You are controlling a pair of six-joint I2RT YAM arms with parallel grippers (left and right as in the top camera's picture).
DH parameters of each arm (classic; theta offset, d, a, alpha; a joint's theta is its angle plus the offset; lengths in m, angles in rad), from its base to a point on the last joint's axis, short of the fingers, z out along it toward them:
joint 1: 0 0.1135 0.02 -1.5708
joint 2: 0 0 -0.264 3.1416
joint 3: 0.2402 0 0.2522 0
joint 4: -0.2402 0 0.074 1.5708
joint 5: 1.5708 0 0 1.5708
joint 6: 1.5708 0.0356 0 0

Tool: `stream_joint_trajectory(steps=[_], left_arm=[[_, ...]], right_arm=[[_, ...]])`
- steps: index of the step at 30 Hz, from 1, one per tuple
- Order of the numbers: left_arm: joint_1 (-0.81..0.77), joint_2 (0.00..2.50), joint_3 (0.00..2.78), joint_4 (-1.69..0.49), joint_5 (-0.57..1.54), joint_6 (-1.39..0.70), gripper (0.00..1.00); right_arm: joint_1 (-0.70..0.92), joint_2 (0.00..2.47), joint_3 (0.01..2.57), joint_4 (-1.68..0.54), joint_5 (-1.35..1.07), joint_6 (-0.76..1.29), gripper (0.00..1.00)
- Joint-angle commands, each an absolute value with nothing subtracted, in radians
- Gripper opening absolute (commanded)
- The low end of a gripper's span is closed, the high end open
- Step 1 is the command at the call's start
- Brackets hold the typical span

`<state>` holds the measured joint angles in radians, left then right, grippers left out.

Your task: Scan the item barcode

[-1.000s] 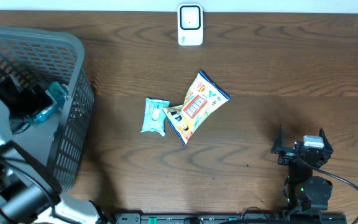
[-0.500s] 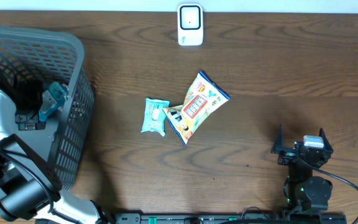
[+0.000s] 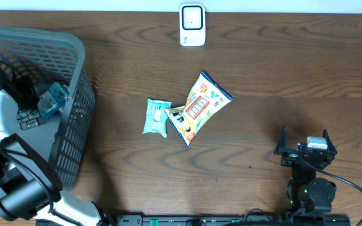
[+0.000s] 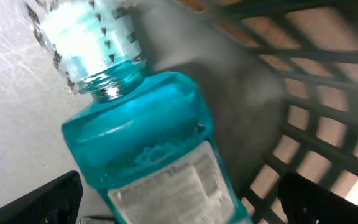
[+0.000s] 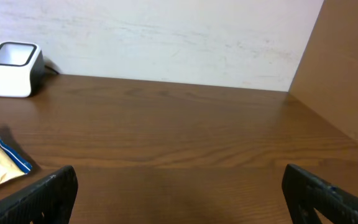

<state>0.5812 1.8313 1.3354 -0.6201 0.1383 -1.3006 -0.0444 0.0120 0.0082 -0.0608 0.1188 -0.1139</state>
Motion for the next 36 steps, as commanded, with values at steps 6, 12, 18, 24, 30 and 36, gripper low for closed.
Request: stream_joint_trajectory(steps=[6,12,18,24,30,36], left_arm=[[0.557,1.994,1.345,-0.596,0.123,-1.427,0.98],[0.557,2.035,1.345,-0.577,0.122,-1.426,0.86],[0.557,2.035,1.345,-0.554,0.126,-1.378,0.52],[0.567,2.006,1.354,-0.555,0.173,-1.276,0.45],[0.596,1.874,1.356,-0.558,0.171,-1.181,0.32],[0.617,1.728,1.356,-0.577,0.156,-1.114,0.25]], right_arm=[[-0.045,0.006,0.006,-0.063,0.113,-0.121,0.99],[-0.045,0.006,0.006,-0.063,0.113,-0.121,0.99],[-0.045,0.006,0.006,-0.063,0.113,-0.121,0.99],[-0.045,0.006,0.006,-0.063,0.113,-0.121,0.99],[-0.045,0.006,0.006,-0.063,0.113,-0.121,0.99],[-0.045,0.006,0.006,-0.063,0.113,-0.121,0.99]])
